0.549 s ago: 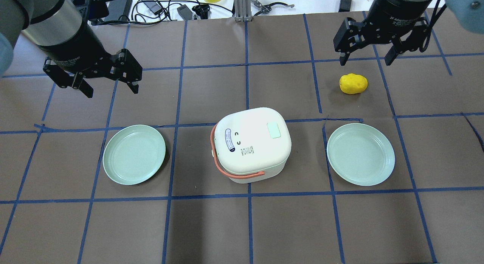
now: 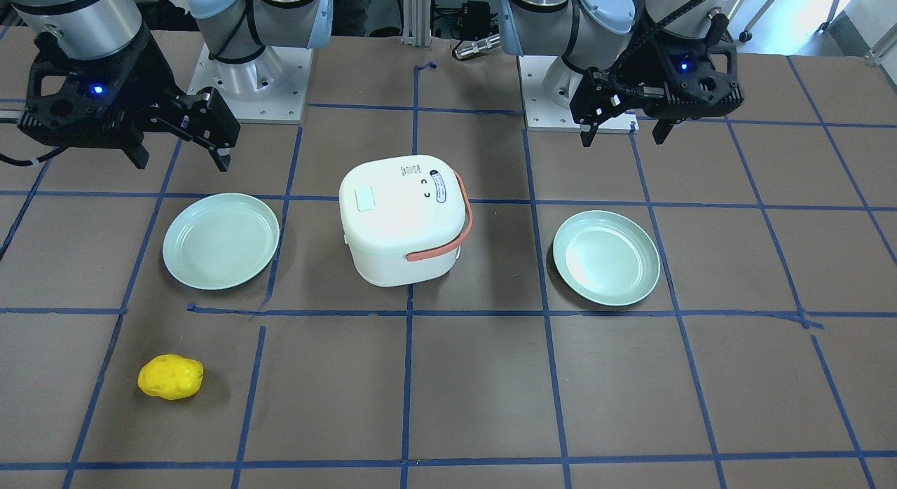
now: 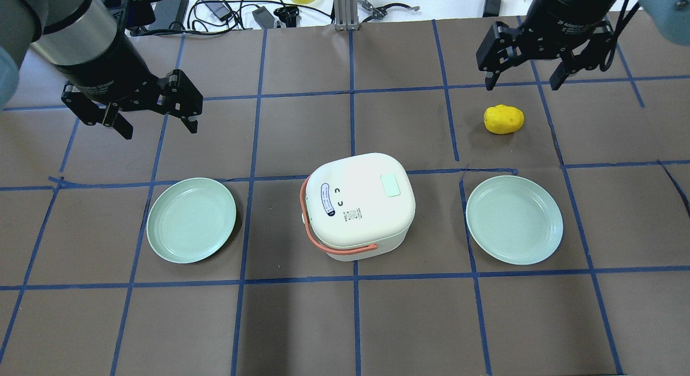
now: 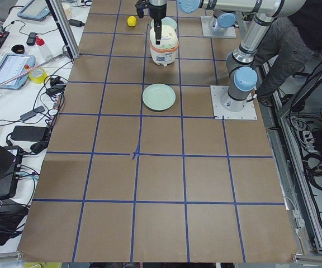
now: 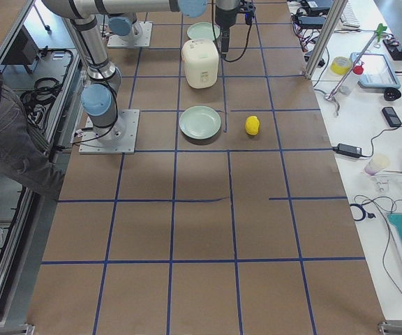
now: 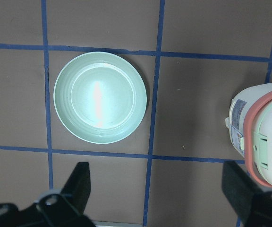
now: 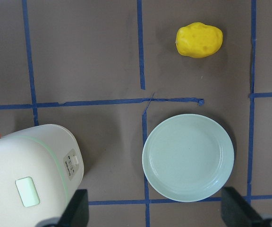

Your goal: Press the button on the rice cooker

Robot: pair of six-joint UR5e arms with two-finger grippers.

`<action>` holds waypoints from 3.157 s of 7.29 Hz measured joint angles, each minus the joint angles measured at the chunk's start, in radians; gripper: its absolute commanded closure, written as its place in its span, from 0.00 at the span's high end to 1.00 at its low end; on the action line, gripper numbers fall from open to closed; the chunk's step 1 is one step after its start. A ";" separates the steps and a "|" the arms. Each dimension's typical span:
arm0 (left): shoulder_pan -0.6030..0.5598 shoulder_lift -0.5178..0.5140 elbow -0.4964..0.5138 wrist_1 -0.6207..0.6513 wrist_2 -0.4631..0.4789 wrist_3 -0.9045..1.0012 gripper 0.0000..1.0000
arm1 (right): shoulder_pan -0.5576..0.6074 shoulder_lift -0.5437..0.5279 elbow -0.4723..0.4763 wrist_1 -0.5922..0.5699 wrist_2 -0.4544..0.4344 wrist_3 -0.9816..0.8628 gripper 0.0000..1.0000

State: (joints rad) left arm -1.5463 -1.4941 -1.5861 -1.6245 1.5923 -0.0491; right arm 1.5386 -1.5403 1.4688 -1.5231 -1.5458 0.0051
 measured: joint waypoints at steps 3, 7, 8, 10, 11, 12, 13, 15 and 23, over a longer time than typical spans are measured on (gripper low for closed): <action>0.000 0.000 0.000 0.000 0.000 0.000 1.00 | 0.003 -0.006 -0.016 0.002 -0.014 0.002 1.00; 0.000 0.000 0.000 0.000 0.000 0.000 1.00 | 0.001 -0.011 -0.013 0.011 -0.019 0.002 1.00; 0.000 0.000 0.000 0.000 0.000 0.000 1.00 | 0.002 -0.012 -0.013 0.015 -0.018 0.001 1.00; 0.000 0.000 0.000 0.000 0.000 0.000 1.00 | 0.004 -0.012 -0.015 0.018 -0.014 0.003 0.72; 0.000 0.000 0.000 0.000 0.000 0.000 1.00 | 0.005 -0.013 -0.015 0.018 -0.007 0.004 0.25; 0.000 0.000 0.000 0.000 0.000 0.000 1.00 | 0.013 -0.013 -0.011 0.020 0.009 0.003 0.11; 0.000 0.000 0.000 0.000 0.000 0.000 1.00 | 0.033 -0.013 -0.005 0.023 0.035 0.003 0.00; 0.000 0.000 0.000 0.000 0.000 0.000 1.00 | 0.114 -0.002 0.004 0.032 0.063 0.029 0.00; 0.000 0.000 0.000 0.000 0.000 0.000 1.00 | 0.257 0.085 0.214 -0.187 0.112 0.094 0.00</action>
State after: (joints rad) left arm -1.5463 -1.4943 -1.5861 -1.6245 1.5923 -0.0491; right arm 1.7954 -1.4557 1.6831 -1.7099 -1.4336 0.0988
